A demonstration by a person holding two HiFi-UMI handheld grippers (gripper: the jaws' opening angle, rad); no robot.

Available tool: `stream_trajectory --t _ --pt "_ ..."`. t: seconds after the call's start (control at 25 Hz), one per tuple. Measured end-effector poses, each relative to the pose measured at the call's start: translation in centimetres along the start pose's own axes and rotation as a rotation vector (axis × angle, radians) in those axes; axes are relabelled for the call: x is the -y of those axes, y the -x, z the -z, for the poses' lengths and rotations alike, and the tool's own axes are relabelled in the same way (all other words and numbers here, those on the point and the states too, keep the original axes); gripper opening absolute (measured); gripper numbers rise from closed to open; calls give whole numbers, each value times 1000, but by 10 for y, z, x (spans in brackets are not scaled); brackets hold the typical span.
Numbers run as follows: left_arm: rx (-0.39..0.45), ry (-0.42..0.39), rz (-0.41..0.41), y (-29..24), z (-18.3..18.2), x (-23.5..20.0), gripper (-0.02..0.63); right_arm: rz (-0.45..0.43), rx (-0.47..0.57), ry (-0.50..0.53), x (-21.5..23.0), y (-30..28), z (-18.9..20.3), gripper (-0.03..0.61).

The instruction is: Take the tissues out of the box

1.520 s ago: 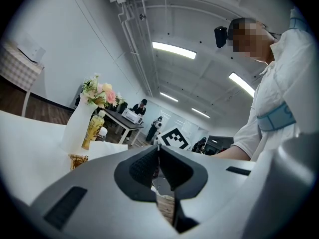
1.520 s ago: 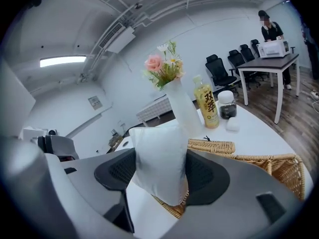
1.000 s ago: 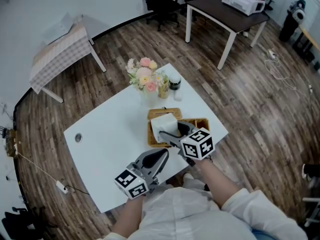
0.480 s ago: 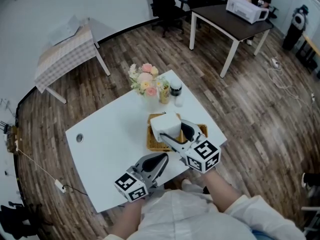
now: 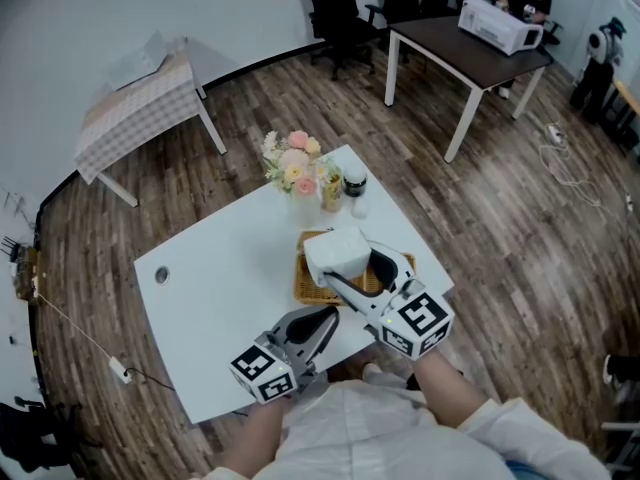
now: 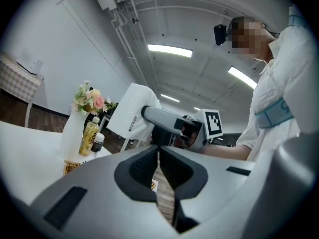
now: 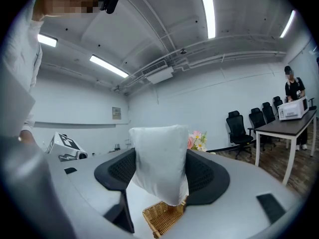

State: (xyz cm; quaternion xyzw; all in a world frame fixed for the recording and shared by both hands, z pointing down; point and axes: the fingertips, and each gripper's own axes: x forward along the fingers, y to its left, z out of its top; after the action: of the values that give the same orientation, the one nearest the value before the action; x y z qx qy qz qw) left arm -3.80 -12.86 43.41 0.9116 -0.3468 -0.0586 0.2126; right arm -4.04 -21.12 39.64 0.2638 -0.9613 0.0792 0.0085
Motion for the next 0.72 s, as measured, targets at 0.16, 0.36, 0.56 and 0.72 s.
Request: stream_trajectory --t 0.16,0.36,0.56,0.72 --pt "2 -2 -1 -2 -1 0 2 -3 4 3 -1 3 -2 310" --pt "2 -5 -1 -2 1 1 2 -4 -5 16 -2 3 5 310" --pt "2 -4 -3 -1 0 1 2 -6 -13 23 -4 2 10 310" --pt "3 -2 -5 0 -1 0 2 1 -8 -14 0 1 12 310"
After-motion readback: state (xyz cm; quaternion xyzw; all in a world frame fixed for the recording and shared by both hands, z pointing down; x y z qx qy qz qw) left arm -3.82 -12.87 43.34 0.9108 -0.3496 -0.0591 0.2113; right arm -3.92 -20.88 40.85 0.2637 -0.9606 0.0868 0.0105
